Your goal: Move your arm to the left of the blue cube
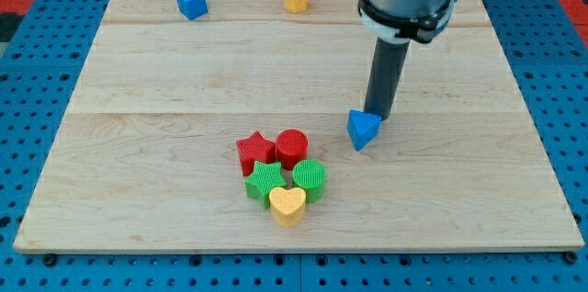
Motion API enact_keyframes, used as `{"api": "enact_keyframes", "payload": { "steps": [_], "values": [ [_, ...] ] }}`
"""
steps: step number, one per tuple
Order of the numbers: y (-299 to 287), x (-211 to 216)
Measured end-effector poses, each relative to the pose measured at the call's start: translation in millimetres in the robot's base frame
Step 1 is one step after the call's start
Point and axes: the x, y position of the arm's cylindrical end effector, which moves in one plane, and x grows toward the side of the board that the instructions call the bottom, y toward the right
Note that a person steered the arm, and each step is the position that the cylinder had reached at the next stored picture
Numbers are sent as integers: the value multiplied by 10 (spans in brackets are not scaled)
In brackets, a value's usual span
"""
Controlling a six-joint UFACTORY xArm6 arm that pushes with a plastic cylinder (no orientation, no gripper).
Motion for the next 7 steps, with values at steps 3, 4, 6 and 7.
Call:
{"api": "enact_keyframes", "payload": {
  "steps": [3,4,6,7],
  "values": [
    [-624,627],
    [-39,559],
    [-489,-423],
    [-1640,-429]
  ]
}}
